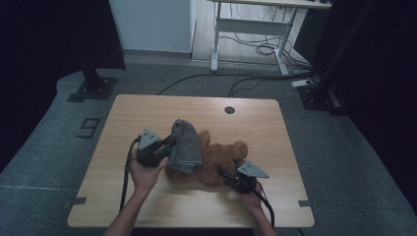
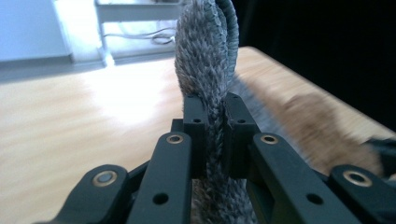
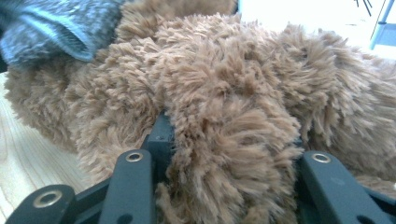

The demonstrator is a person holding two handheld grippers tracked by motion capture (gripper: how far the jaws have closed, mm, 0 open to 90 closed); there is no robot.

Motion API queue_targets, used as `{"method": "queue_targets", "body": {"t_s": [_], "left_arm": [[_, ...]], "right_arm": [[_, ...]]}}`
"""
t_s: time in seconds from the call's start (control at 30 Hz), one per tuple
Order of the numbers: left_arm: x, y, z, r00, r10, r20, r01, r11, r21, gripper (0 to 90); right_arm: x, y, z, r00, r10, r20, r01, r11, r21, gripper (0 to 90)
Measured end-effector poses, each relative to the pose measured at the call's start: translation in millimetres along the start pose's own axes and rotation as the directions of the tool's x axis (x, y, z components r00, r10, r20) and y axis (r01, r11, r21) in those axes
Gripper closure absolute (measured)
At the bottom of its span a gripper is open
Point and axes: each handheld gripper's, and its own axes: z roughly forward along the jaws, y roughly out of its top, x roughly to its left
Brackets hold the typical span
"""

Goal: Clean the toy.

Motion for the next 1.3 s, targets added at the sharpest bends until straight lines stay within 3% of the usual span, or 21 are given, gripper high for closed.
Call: {"method": "queue_targets", "body": {"t_s": [0.13, 0.2, 0.37, 0.43, 0.6, 0.7, 0.73, 0.8, 0.93, 1.07, 1.2, 1.3], "left_arm": [[-31.5, 19.7, 18.9, 0.9973, 0.026, 0.069, -0.026, 0.9996, -0.007, 81.5], [-50.0, 28.0, 32.8, 0.9936, 0.056, 0.098, -0.057, 0.9983, 0.006, 81.4], [-88.4, 36.8, 78.9, 0.9819, 0.105, 0.157, -0.120, 0.9891, 0.085, 81.0], [-98.6, 33.1, 98.6, 0.9798, 0.102, 0.172, -0.125, 0.9831, 0.134, 80.8], [-106.6, 15.5, 129.4, 0.9801, 0.118, 0.159, -0.152, 0.9625, 0.224, 80.8], [-109.9, 11.7, 131.0, 0.9712, 0.203, 0.124, -0.228, 0.9422, 0.245, 80.9], [-110.0, 11.0, 130.1, 0.9635, 0.249, 0.099, -0.266, 0.9286, 0.259, 81.0], [-107.1, 10.0, 127.3, 0.9583, 0.276, 0.074, -0.286, 0.9174, 0.277, 81.2], [-89.9, 8.4, 112.9, 0.9699, 0.240, 0.042, -0.242, 0.9319, 0.270, 81.3], [-70.5, -0.2, 92.4, 0.9711, 0.239, 0.002, -0.231, 0.9363, 0.265, 81.4], [-49.6, -10.1, 69.0, 0.9772, 0.211, -0.025, -0.199, 0.9518, 0.233, 81.6], [-39.0, -9.9, 56.8, 0.9783, 0.202, -0.047, -0.187, 0.9576, 0.219, 81.5]], "right_arm": [[1.3, 0.3, -1.3, 0.9998, -0.020, -0.002, 0.020, 1.000, 0.005, 55.3], [1.7, 0.5, -2.2, 0.9994, -0.036, 0.000, 0.036, 0.999, 0.006, 55.3], [4.7, 0.2, -4.2, 0.9982, -0.060, 0.005, 0.060, 0.998, 0.007, 55.3], [6.3, -0.1, -5.2, 0.9971, -0.076, 0.008, 0.075, 0.997, 0.006, 55.3], [8.1, -0.5, -6.0, 0.9948, -0.100, 0.015, 0.100, 0.995, 0.016, 55.6], [7.6, -0.9, -5.7, 0.9952, -0.096, 0.014, 0.096, 0.995, 0.018, 55.8], [7.9, -0.9, -5.6, 0.9950, -0.098, 0.014, 0.098, 0.995, 0.019, 55.9], [9.3, -0.8, -5.4, 0.9942, -0.107, 0.017, 0.106, 0.994, 0.019, 56.0], [10.7, -0.2, -5.7, 0.9931, -0.115, 0.023, 0.115, 0.993, 0.023, 56.2], [9.7, 0.3, -4.9, 0.9942, -0.105, 0.024, 0.104, 0.994, 0.024, 56.2], [10.3, 0.8, -4.2, 0.9937, -0.109, 0.026, 0.108, 0.994, 0.024, 56.2], [10.7, 1.1, -3.7, 0.9937, -0.109, 0.028, 0.108, 0.994, 0.026, 56.2]]}}
